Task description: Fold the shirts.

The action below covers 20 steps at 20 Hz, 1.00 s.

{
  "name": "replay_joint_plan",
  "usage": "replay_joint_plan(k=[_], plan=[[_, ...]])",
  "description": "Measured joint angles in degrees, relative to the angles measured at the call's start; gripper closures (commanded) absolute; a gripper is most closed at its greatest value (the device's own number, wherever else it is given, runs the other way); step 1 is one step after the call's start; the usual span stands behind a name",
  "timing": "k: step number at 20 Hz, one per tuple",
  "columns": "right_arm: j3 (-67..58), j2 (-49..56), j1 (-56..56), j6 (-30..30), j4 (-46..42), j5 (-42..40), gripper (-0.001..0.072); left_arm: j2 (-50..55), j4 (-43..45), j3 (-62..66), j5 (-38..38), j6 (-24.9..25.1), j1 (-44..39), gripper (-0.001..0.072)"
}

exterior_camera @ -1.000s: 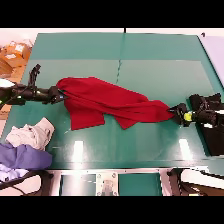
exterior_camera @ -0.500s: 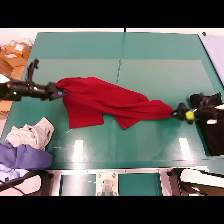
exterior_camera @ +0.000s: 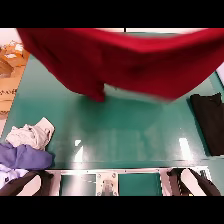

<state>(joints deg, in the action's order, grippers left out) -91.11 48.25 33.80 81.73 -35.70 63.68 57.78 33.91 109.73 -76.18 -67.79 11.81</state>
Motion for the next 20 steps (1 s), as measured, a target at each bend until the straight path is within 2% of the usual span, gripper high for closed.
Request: replay_joint_plan(k=[4, 8, 10, 12, 15, 17, 20], plan=[[-11.28, -7.85, 2.25, 6.16, -4.7, -2.71, 0.0691, -4.76, -0.22, 14.45, 2.49, -3.93, 0.0, 0.0679], [-15.23, -11.1, 3.02, 11.34, -12.83, -2.78, 0.069, -8.74, 2.1, 18.4, 4.72, -5.92, -0.02, 0.0679], [-14.47, -10.86, 3.15, 12.44, -14.21, -0.79, 0.0691, -9.11, 5.25, 16.9, 4.66, -7.02, 0.0, 0.0679], [-11.04, -9.57, 3.23, 12.39, -13.38, 0.79, 0.0691, -9.4, 6.75, 11.37, 5.09, -7.58, 0.0, 0.0679], [-1.86, -6.05, 2.27, 9.11, -9.7, 1.62, 0.0691, -9.14, 8.72, -3.89, 7.5, -7.23, 0.0, 0.0679], [5.6, -2.51, -0.87, 5.9, -8.35, 0.11, 0.069, -8.39, 7.56, -16.61, 11.85, -4.83, 0.0, 0.0679], [17.66, 5.35, -7.34, 0.0, -7.32, -7.13, 0.069, -2.8, 2.71, -35.06, 19.71, 1.81, 0.0, 0.0679]])
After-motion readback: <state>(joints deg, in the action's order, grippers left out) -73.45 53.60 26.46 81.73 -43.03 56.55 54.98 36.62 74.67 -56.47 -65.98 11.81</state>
